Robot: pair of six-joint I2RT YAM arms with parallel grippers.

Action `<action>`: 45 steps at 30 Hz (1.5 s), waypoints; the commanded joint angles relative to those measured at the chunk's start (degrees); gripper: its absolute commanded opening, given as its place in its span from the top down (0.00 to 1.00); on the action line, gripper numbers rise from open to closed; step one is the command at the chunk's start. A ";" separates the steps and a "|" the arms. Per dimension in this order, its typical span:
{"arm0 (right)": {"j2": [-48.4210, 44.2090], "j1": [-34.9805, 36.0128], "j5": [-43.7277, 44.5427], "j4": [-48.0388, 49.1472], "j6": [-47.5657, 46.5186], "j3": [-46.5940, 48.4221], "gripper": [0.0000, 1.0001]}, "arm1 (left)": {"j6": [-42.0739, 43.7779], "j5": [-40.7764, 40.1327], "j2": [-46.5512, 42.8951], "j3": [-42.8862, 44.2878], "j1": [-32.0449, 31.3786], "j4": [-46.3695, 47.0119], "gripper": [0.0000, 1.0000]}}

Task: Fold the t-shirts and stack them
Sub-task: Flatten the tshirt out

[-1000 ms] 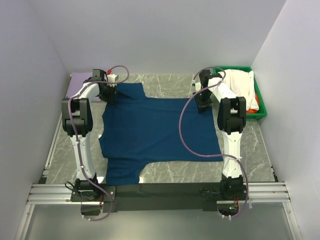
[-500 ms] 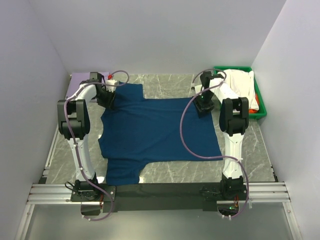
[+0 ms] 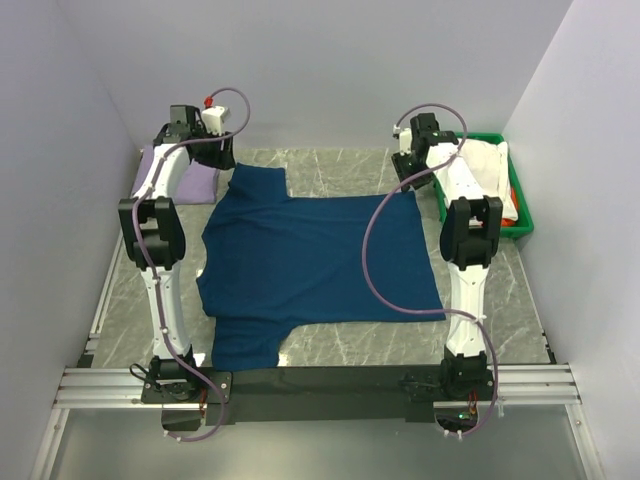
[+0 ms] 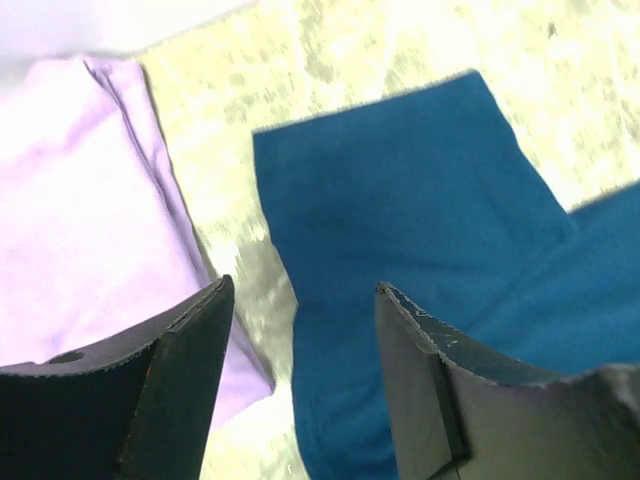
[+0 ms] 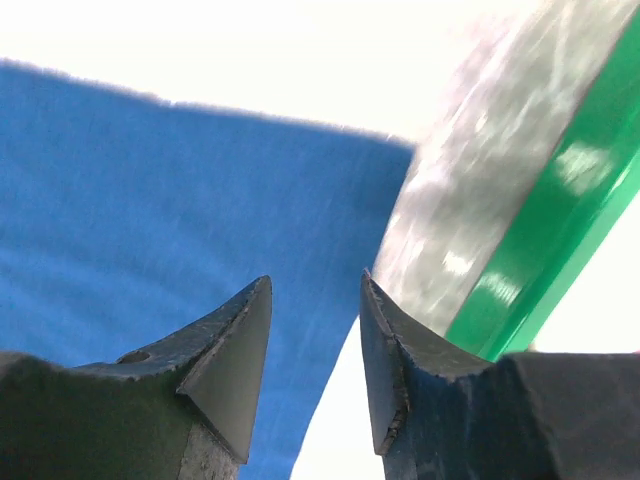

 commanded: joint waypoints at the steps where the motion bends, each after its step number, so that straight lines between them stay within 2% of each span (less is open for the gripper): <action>1: 3.63 -0.25 3.86 6.02 1.25 4.51 0.53 | -3.43 1.01 2.55 3.71 -0.29 3.69 0.36; 9: 8.55 -0.86 6.51 8.84 0.63 7.85 0.54 | -1.77 -0.75 2.29 1.08 -0.90 4.58 0.35; 23: 15.06 -2.62 2.84 1.47 1.07 12.16 0.53 | -1.76 -1.98 3.78 1.25 -1.17 4.66 0.35; 26: 16.20 -2.62 0.98 -1.08 1.07 12.68 0.58 | -2.38 -1.37 4.84 2.56 -1.08 4.58 0.35; 29: 16.82 -3.06 -0.69 -2.49 1.16 11.72 0.69 | -3.34 -1.71 6.51 4.50 -1.17 5.01 0.35; 30: 16.99 -3.06 -1.04 -2.84 1.33 11.81 0.78 | -3.52 -1.71 6.60 4.68 -1.17 5.19 0.35; 32: 16.82 -3.06 -1.83 -3.55 1.16 11.11 0.88 | -3.96 -1.54 6.69 4.50 -1.34 5.89 0.35; 33: 16.82 -3.15 -1.75 -3.55 1.25 10.84 1.00 | -4.22 -1.63 6.77 4.33 -1.25 7.11 0.35; 40: 15.51 -2.97 -2.80 -2.59 0.28 10.23 1.00 | -6.33 -3.47 9.40 5.46 -1.52 14.32 0.33; 45: 14.01 -2.97 -2.89 -1.62 -0.25 8.12 1.00 | -6.07 -4.35 12.48 7.84 -3.18 15.73 0.33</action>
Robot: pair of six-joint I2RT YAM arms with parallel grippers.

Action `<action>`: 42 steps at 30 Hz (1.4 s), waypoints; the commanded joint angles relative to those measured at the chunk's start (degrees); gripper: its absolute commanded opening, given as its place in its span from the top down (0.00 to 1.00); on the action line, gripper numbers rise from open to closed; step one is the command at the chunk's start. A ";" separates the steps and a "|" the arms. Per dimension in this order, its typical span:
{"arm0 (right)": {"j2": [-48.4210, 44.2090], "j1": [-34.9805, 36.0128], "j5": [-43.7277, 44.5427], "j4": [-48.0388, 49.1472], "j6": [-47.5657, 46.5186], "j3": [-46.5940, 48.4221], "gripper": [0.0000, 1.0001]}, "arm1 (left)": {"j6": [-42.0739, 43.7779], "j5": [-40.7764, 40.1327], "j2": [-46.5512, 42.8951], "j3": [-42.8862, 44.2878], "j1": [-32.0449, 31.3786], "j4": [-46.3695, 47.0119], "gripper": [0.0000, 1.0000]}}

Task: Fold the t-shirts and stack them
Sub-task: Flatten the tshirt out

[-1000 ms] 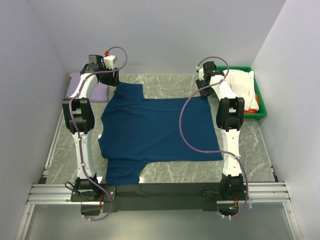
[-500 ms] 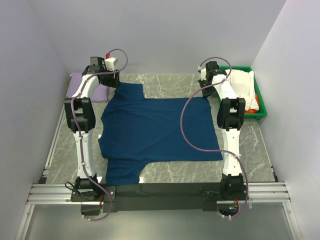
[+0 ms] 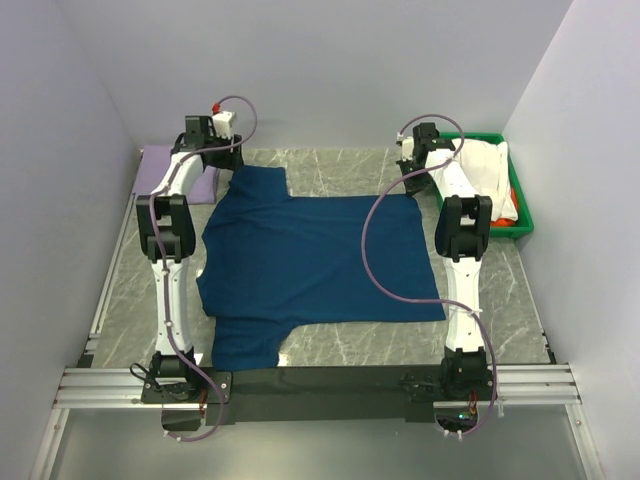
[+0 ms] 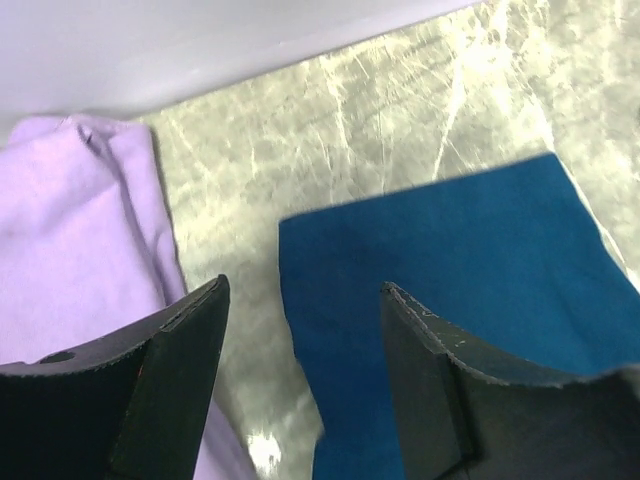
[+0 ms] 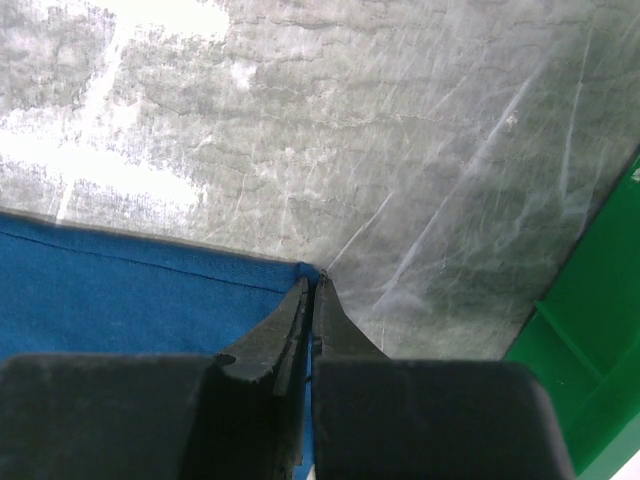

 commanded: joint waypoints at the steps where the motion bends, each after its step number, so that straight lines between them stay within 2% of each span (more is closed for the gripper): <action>1: -0.33 -0.22 -0.99 -3.61 -0.82 -3.01 1.00 | -0.50 -2.29 2.65 2.97 -2.03 4.54 0.33; 13: -2.97 -0.22 -2.04 -3.96 -1.34 -3.54 1.00 | 0.38 -7.31 9.33 7.35 -2.82 5.61 0.38; 21: -2.62 -0.13 -2.39 -4.31 -1.34 -2.39 1.00 | 1.17 -8.98 7.67 4.81 -2.65 8.50 0.46; 22: -2.79 -0.13 -2.39 -4.31 -1.52 -2.57 1.00 | 1.17 -8.46 8.19 5.60 -2.65 8.07 0.52; 27: -2.88 -0.22 -2.13 -4.48 -1.96 -2.57 1.00 | 1.35 -4.68 10.04 9.03 -2.82 4.99 0.63; 30: -3.14 -0.13 -2.22 -4.57 -2.13 -2.57 1.00 | 1.52 -3.10 9.69 8.51 -2.82 4.64 0.75; 31: -3.14 -0.13 -2.39 -4.66 -2.13 -2.40 1.00 | 1.70 -2.92 9.43 8.24 -2.82 4.46 0.90; 32: -3.32 -0.13 -2.48 -4.83 -2.05 -2.40 1.00 | 1.96 -2.92 8.99 7.89 -2.82 4.98 0.98; 36: -4.20 0.05 -3.18 -5.10 -2.22 -1.96 1.00 | 1.09 -1.16 4.42 2.97 -1.94 9.72 1.00; 42: -7.36 0.05 -3.54 -5.19 -2.84 -1.69 1.00 | 0.73 2.52 -0.94 4.99 -1.24 9.12 1.00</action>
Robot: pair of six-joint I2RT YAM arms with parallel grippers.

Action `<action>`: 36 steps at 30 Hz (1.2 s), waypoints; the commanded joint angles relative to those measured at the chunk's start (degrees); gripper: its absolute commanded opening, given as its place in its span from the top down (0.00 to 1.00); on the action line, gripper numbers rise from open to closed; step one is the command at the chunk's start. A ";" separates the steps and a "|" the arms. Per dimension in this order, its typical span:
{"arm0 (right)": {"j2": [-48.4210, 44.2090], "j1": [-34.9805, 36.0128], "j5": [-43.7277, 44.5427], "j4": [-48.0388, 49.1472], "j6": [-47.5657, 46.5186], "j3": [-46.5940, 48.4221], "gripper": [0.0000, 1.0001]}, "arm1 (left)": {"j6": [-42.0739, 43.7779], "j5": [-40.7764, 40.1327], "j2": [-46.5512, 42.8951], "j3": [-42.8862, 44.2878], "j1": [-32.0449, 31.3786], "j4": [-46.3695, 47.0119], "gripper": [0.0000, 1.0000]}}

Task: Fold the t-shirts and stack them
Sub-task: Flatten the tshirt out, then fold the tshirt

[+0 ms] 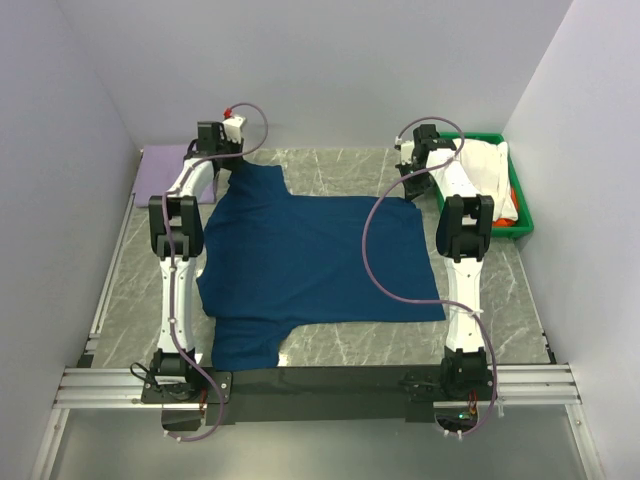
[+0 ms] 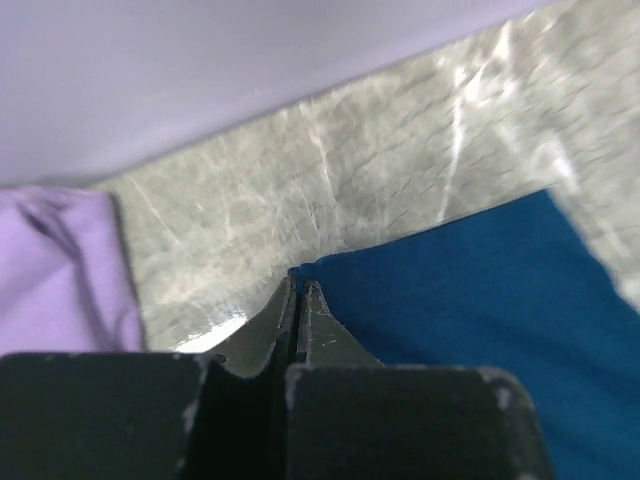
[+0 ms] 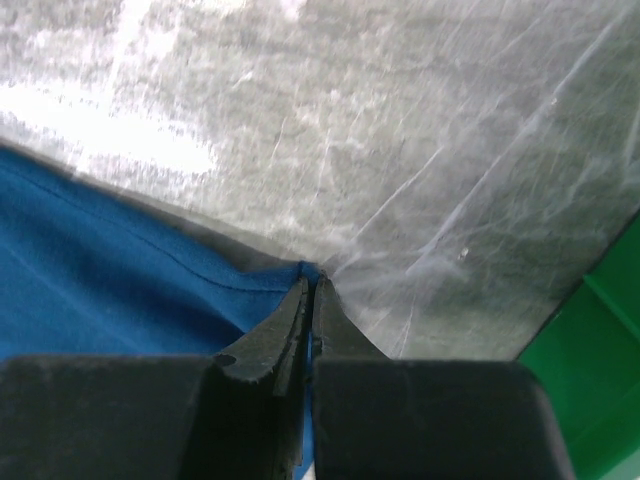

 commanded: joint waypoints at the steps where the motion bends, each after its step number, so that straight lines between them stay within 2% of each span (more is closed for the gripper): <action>1: -6.44 0.05 -0.93 -2.17 -1.04 0.14 1.00 | -0.51 4.43 -10.03 0.54 0.71 1.93 1.00; 13: -13.39 -0.04 -2.52 -3.31 -2.27 -3.28 1.00 | 3.62 10.49 -25.85 -15.54 1.15 2.55 1.00; 28: -20.06 -0.30 -4.54 -4.55 -5.79 -11.27 1.00 | 7.83 12.87 -46.24 -38.31 3.17 0.00 1.00; 36: -21.83 -0.39 -5.51 -5.51 -7.20 -14.18 1.00 | 6.96 14.02 -55.65 -49.99 3.08 -2.37 1.00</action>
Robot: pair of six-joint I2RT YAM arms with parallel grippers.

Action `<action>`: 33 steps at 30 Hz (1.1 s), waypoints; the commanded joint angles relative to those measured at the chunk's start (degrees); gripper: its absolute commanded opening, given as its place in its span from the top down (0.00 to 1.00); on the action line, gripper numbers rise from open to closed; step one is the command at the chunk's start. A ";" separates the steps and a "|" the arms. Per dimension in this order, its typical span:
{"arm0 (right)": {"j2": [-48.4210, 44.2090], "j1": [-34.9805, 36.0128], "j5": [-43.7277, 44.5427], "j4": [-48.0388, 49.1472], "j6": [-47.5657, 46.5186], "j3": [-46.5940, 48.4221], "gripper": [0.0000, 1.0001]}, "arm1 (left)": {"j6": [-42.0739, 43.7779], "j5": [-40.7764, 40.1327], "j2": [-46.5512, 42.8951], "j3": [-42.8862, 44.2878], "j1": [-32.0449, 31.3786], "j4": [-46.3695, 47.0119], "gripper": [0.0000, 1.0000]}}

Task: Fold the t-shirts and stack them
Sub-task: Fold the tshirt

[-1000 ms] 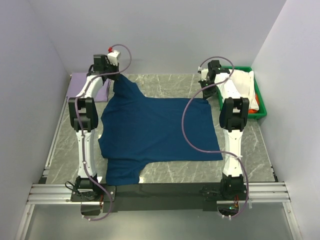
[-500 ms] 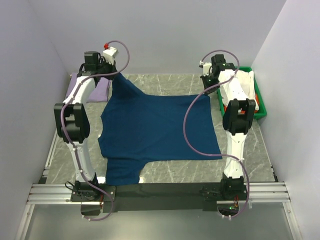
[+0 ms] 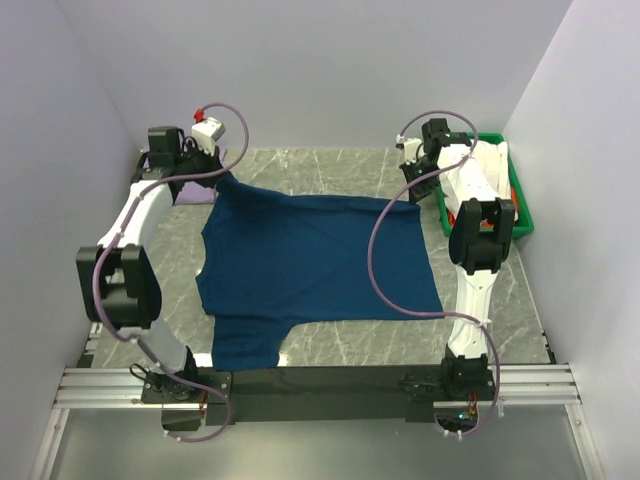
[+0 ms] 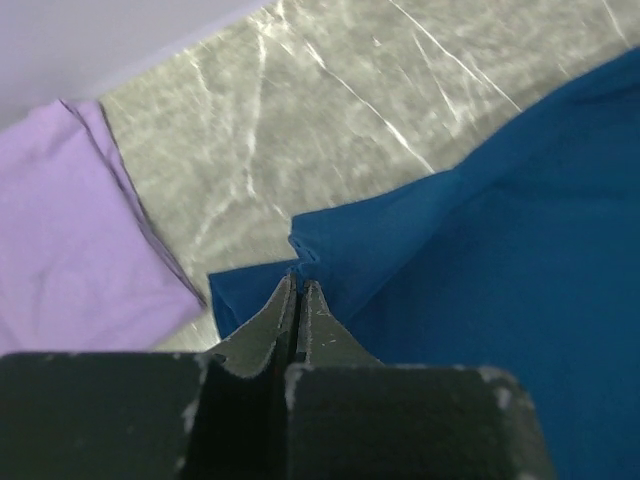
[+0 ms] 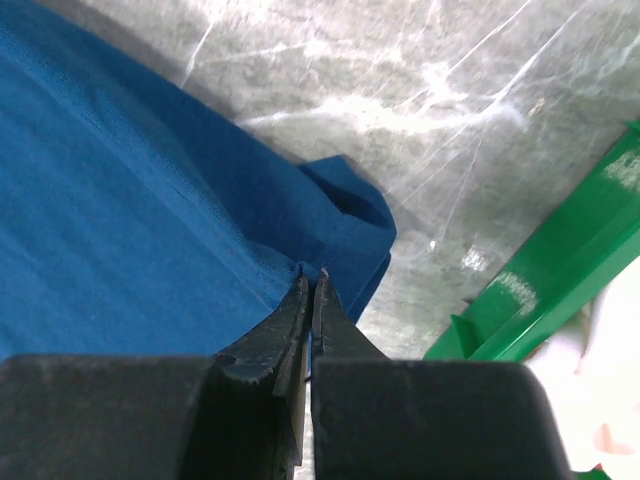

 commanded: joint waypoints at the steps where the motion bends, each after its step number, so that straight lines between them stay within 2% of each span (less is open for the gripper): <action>1: -5.68 -0.46 -1.02 -0.92 -1.56 -1.11 1.00 | 0.05 2.08 -7.11 -4.76 -0.09 -0.63 1.00; 9: -7.08 -0.81 -3.30 -2.85 -4.45 -2.78 1.00 | 0.31 1.03 -17.05 -15.74 -0.35 -4.84 1.00; 14: -7.88 -0.81 -2.96 -3.03 -6.83 -5.77 1.00 | -0.65 0.15 -20.31 -20.76 -1.23 -7.74 1.00; 21: -6.56 -0.81 -1.38 -1.98 -7.36 -10.16 1.00 | -5.22 -8.19 -20.85 -29.72 -6.50 -7.84 1.00; 28: -6.03 -0.81 -0.33 -1.01 -7.89 -12.71 1.00 | -8.47 -11.36 -16.98 -30.96 -6.86 -7.84 1.00; 33: -5.77 -0.81 0.38 -1.45 -7.98 -10.96 1.00 | -7.51 -7.42 -17.67 -28.86 -6.77 -9.85 1.00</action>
